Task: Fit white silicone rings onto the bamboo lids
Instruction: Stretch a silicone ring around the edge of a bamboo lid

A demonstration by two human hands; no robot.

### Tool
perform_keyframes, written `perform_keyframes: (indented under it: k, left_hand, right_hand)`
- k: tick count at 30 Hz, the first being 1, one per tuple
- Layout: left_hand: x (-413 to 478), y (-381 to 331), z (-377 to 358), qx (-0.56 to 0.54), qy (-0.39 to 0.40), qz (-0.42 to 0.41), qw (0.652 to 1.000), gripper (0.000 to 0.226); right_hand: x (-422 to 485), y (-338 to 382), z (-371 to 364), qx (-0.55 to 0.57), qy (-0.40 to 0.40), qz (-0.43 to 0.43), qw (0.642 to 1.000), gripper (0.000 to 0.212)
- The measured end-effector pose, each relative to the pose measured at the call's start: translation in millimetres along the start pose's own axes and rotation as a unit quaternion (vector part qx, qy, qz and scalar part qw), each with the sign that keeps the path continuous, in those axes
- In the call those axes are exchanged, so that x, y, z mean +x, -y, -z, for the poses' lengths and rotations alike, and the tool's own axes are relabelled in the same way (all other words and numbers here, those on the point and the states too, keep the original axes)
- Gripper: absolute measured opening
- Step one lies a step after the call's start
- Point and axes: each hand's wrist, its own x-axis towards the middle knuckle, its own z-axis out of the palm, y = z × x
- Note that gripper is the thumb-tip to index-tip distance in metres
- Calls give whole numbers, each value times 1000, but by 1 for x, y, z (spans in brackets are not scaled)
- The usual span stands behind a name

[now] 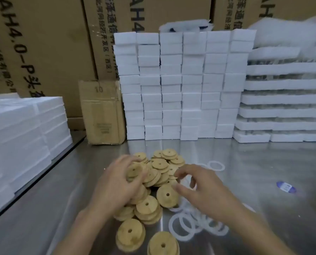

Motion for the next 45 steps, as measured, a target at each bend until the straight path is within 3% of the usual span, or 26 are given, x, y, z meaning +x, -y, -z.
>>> perform_keyframes:
  k: [2, 4, 7, 11, 14, 17, 20, 22, 25, 27, 29, 32, 35, 38, 45]
  left_hand:
    - [-5, 0, -8, 94, 43, -35, 994, 57]
    - [-13, 7, -15, 128, 81, -66, 986, 63]
    - [-14, 12, -16, 131, 111, -52, 984, 60]
    - [-15, 3, -20, 130, 76, -60, 987, 53]
    - [-13, -8, -23, 76, 41, -62, 994, 40]
    - [-14, -21, -26, -22, 70, -83, 994, 41]
    - [-17, -37, -32, -174, 110, -77, 976, 37]
    - [-18, -44, -36, -273, 95, -26, 957, 24]
    - [-16, -46, -38, -316, 70, 14, 946, 16]
    - [-16, -45, -37, -325, 60, 36, 943, 14]
    - [-15, -42, -37, -324, 36, 55, 944, 12]
    - [-16, -38, -41, -318, 6, 71, 946, 9]
    - [-17, -36, -41, -306, -15, 87, 948, 9]
    - [-15, -38, -35, -313, -36, 106, 943, 8]
    - [-14, -49, -25, -375, -55, 125, 917, 14]
  right_hand:
    - [3, 1, -17, -91, -19, -4, 996, 49]
    - [1, -8, -34, -160, 12, 38, 986, 60]
    - [-1, -24, -37, -171, 24, 61, 983, 63]
    - [0, -23, -39, -168, 63, 64, 982, 71]
    - [3, -16, -32, -184, -11, 77, 980, 54]
    - [5, -10, -21, -45, -109, 38, 992, 29]
    - [8, -4, -15, 99, -125, 18, 987, 59]
    - [7, 0, -15, 125, -99, 25, 987, 58]
    - [9, -1, -8, 138, -83, -1, 987, 57]
    - [9, -8, 1, 114, -74, -20, 991, 45]
    - [8, -14, 8, 74, -6, -7, 997, 24]
    - [6, -17, -2, 10, 63, 4, 998, 12]
    - [4, -14, -20, -101, 76, 8, 992, 12]
    - [0, -14, -29, -110, 110, 24, 988, 20]
    - [1, -12, -41, -191, 65, 89, 975, 15]
